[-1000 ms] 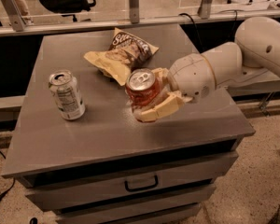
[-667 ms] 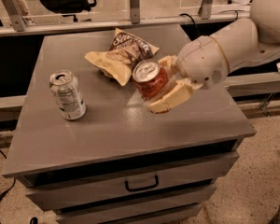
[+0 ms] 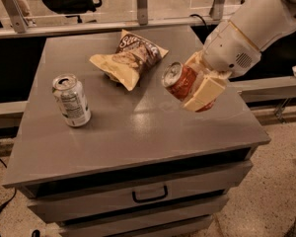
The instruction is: Knock coke can over
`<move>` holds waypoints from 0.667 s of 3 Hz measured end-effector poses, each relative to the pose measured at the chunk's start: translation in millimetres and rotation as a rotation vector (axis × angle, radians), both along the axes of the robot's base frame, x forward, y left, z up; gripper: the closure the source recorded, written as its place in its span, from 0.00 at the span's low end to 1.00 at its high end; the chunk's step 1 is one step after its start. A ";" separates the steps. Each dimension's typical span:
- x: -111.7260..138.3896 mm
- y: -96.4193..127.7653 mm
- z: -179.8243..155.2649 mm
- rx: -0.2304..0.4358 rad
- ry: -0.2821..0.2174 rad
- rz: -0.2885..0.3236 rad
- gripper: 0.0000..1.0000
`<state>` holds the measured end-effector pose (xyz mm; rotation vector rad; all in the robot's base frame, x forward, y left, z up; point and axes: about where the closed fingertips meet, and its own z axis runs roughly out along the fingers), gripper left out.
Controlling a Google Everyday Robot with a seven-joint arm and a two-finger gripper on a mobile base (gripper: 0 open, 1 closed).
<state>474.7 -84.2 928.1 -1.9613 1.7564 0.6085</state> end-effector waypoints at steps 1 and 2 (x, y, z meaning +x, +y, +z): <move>9.2 -26.2 -11.9 -0.182 -0.021 -0.069 1.00; 16.0 -45.0 -23.0 -0.310 -0.057 -0.126 1.00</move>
Offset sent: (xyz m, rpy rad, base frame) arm 0.0208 -0.0710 -0.0354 -0.4614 -0.0835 -0.1888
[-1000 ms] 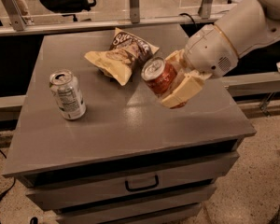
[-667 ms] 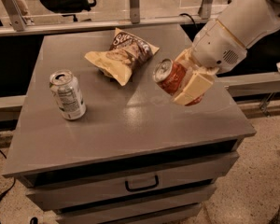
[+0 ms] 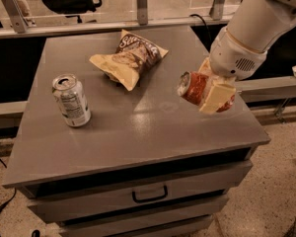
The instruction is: Knock coke can over
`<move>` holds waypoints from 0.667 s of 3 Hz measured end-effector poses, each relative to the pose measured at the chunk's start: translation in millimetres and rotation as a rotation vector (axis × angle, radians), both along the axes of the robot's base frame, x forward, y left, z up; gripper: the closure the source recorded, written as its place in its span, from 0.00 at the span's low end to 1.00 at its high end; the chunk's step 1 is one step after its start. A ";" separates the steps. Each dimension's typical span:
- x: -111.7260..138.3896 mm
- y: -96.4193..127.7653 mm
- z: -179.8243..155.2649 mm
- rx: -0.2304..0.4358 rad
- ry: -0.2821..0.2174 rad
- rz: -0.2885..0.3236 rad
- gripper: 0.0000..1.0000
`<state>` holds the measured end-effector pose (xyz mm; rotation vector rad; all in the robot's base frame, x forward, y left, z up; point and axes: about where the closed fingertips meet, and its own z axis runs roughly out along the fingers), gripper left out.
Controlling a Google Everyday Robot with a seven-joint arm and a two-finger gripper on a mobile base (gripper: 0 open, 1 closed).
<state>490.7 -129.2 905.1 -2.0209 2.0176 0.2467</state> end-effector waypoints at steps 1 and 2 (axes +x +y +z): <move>4.5 -1.4 -14.2 -0.114 -0.030 -0.023 1.00; 5.5 2.7 -31.2 -0.176 -0.009 -0.004 0.86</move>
Offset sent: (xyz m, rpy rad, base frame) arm 0.0052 0.0067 -0.0521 -0.2462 0.0324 0.0257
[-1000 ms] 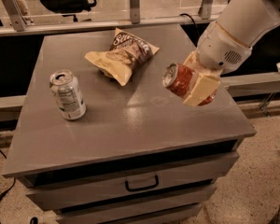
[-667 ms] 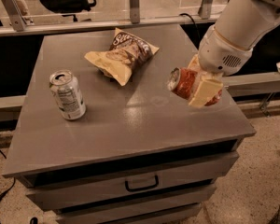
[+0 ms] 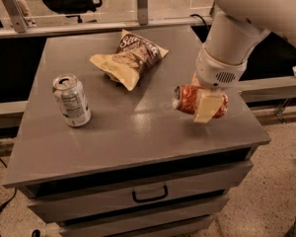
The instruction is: Knock coke can over
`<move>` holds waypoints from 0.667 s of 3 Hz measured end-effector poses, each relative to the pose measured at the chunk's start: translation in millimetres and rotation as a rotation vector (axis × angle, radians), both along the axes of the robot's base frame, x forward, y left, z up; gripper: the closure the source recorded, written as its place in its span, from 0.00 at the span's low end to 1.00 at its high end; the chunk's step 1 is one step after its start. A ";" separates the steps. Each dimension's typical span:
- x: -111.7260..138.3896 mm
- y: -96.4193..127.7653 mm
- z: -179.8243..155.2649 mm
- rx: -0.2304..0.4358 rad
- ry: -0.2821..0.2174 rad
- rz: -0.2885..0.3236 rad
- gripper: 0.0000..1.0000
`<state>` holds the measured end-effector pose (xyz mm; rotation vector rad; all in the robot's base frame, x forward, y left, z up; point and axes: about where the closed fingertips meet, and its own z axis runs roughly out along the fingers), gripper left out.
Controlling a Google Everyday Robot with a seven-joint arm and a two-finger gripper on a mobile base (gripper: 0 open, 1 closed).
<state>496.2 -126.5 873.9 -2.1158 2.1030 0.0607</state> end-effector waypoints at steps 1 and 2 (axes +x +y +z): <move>-2.1 9.8 -19.0 0.009 0.080 0.039 0.67; -9.6 23.3 -30.3 0.028 0.130 0.058 0.42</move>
Offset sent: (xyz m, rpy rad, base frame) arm -0.0222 0.0361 -0.0428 0.0443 0.2039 0.0794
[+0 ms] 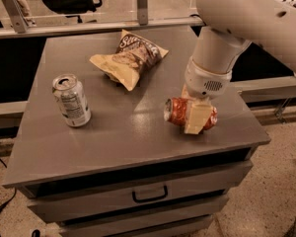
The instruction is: Knock coke can over
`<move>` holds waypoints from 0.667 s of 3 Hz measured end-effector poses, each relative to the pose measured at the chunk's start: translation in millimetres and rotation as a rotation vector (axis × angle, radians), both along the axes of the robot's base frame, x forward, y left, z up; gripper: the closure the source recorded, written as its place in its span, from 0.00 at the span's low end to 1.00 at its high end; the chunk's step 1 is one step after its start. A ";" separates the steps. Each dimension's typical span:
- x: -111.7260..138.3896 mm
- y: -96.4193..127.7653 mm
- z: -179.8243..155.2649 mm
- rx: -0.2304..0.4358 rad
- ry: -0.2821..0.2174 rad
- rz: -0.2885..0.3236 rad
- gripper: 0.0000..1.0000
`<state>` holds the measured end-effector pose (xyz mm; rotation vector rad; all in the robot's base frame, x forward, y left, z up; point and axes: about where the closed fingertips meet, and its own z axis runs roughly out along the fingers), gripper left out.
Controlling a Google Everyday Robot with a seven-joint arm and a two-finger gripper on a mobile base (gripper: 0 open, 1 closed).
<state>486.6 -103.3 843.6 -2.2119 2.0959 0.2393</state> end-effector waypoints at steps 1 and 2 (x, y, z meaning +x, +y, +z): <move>-9.0 12.5 -7.6 -0.007 0.046 0.015 0.20; -11.9 23.9 -8.1 -0.012 0.084 0.017 0.00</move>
Offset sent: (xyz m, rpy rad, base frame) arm -0.0210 0.0316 -0.0062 -0.0313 0.1532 0.0231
